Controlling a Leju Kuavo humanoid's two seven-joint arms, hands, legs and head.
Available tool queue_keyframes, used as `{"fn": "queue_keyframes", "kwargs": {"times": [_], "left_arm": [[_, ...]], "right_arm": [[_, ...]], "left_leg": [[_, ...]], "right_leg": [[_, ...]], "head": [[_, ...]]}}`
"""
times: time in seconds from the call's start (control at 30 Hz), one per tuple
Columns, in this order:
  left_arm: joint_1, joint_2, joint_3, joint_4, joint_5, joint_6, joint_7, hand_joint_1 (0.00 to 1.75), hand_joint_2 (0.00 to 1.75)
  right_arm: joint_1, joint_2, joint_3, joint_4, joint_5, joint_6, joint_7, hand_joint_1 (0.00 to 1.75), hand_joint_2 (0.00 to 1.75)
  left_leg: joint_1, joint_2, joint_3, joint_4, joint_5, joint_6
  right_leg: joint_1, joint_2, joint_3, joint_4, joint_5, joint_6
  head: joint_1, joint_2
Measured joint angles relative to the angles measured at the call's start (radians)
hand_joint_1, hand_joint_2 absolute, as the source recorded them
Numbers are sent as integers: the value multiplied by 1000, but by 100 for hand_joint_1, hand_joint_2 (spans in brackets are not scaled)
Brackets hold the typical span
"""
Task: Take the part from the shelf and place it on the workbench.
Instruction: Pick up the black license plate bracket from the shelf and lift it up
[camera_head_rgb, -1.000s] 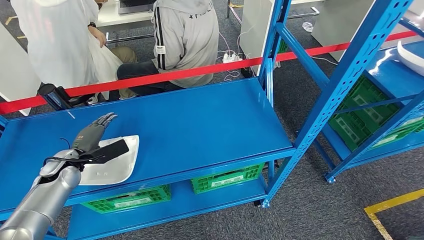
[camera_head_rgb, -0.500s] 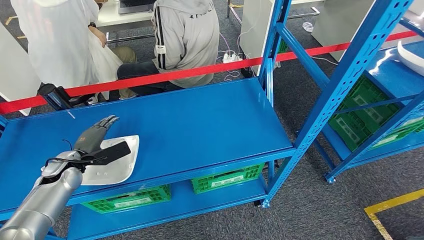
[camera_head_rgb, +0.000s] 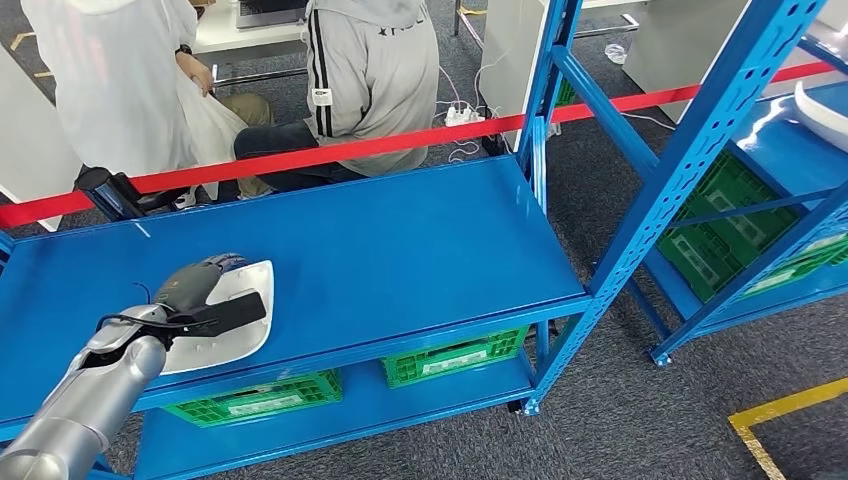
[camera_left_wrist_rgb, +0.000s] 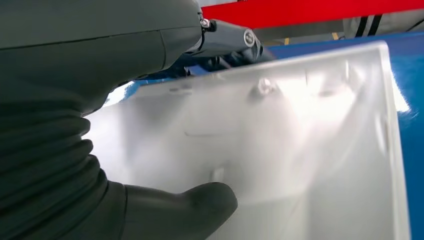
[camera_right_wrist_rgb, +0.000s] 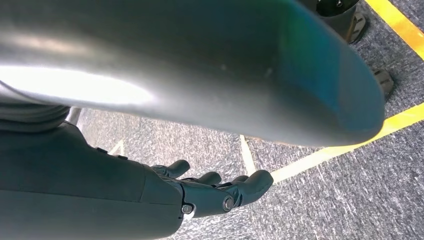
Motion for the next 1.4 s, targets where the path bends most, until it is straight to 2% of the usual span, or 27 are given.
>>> {"fn": "queue_keyframes", "kwargs": {"times": [0.7, 1.0, 1.4], "left_arm": [[-10, 41, -39, -23, 5, -66, -3, 175, 175], [-14, 43, -50, -17, 21, -63, -9, 175, 175], [11, 42, -54, -34, 68, -12, -41, 175, 175]], "right_arm": [[0, -2, 0, 0, 14, -7, 0, 0, 0], [0, -2, 0, 0, 14, -6, 0, 0, 0], [0, -3, -6, 0, 11, -6, -1, 0, 0]], "left_leg": [[0, 0, 2, 0, 0, 0], [0, 0, 2, 0, -1, 0], [0, 0, 2, 0, -1, 0]], "right_leg": [[0, 0, 2, 0, 0, -1], [0, 0, 2, 0, -1, -1], [0, -1, 2, 0, -1, 0]], "head": [[0, 0], [0, 0], [0, 0]]}}
